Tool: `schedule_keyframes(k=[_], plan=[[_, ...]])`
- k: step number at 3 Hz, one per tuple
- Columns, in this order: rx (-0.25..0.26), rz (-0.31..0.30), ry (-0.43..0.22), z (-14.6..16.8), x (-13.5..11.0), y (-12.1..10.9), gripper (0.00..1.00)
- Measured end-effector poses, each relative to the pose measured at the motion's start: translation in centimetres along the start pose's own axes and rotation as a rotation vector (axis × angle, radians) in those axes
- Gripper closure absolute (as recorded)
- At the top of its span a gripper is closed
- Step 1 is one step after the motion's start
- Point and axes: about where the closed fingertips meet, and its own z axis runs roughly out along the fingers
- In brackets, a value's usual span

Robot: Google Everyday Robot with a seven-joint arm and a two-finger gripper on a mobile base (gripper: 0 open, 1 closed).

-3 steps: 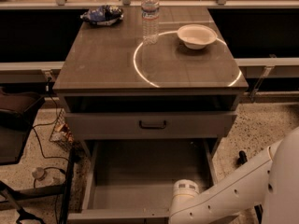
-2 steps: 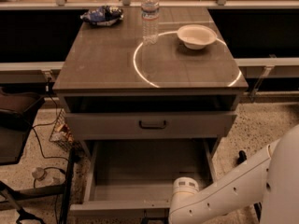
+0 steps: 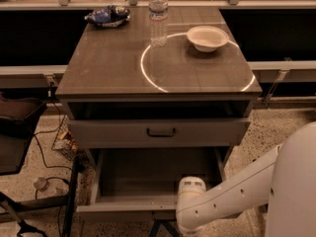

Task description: Close middle drawer

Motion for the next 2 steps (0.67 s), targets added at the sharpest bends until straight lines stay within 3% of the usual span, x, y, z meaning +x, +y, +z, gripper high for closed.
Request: schedule_keyframes(k=[1, 2], plan=[[0.049, -0.022, 0.034, -0.86, 0.65, -2.83, 1.00], [0.051, -0.017, 0.037, -0.54, 0.93, -3.26, 1.00]])
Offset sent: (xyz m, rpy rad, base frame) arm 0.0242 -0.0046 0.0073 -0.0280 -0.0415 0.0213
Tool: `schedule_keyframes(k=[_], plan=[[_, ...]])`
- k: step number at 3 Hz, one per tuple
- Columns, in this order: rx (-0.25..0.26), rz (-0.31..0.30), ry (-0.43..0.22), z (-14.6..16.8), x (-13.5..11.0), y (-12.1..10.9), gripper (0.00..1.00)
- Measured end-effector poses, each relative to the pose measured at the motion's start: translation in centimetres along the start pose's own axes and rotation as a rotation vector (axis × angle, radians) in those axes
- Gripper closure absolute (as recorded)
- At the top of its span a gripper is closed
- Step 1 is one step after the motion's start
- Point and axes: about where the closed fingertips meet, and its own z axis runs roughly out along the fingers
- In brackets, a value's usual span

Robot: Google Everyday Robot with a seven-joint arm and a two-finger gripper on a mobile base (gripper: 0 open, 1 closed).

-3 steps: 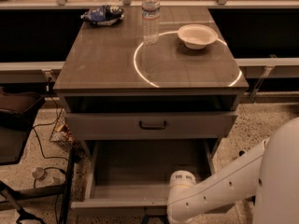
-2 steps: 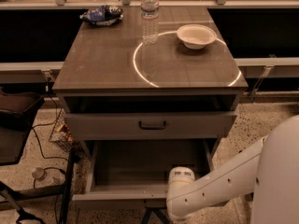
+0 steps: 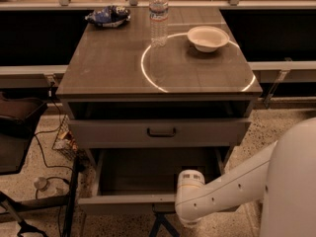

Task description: Close middle drawer

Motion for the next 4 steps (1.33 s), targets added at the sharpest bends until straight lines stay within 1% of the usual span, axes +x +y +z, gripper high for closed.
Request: schedule_keyframes(k=[1, 2, 4], plan=[[0.005, 0.016, 0.008, 1.0, 0.8, -1.2, 1.00], [0.016, 0.005, 0.011, 1.9, 1.5, -2.6, 1.00], [0.091, -0.015, 0.047, 3.2, 3.8, -9.4, 1.00]])
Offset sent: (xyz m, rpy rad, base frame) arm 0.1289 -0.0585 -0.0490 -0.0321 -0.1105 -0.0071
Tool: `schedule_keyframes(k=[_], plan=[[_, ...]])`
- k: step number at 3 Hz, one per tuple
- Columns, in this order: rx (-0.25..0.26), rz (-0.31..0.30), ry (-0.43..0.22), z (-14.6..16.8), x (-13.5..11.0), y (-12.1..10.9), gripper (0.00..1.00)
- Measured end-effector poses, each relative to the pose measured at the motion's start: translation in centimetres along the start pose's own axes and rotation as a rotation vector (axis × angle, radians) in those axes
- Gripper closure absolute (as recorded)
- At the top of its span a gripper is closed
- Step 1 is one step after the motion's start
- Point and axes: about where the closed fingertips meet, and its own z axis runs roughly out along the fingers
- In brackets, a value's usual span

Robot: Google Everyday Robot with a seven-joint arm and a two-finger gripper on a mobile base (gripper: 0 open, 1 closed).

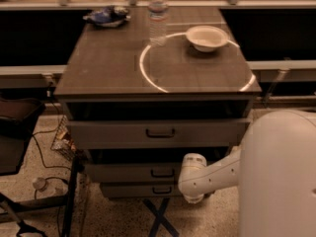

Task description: Close middle drawer

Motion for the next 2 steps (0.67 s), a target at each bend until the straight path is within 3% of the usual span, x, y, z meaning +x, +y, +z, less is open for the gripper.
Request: schedule_keyframes(k=[1, 2], plan=[[0.029, -0.012, 0.014, 0.7, 0.7, -3.1, 1.00], [0.092, -0.033, 0.036, 1.7, 2.1, -8.6, 1.00]])
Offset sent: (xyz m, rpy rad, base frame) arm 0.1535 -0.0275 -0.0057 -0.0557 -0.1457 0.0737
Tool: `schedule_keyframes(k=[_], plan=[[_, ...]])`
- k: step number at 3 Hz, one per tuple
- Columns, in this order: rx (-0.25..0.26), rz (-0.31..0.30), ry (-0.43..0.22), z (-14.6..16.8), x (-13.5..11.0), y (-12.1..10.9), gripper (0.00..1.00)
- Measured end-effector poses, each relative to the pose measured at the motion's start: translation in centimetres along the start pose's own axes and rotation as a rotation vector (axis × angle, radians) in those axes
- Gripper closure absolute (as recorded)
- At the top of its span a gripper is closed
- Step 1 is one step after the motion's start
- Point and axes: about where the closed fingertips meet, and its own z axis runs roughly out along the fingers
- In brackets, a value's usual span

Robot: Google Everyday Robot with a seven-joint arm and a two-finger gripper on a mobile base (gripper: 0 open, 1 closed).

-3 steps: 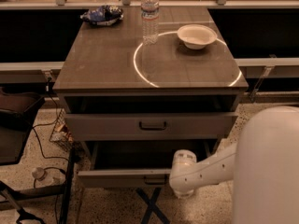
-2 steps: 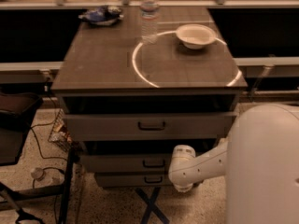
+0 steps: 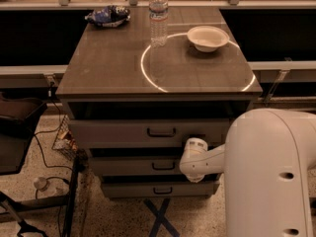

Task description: Close middle drawer

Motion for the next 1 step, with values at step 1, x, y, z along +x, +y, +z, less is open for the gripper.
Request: schedule_keyframes(k=[1], plan=[[0.000, 0.000, 0.000, 0.00, 0.00, 0.00, 1.00]])
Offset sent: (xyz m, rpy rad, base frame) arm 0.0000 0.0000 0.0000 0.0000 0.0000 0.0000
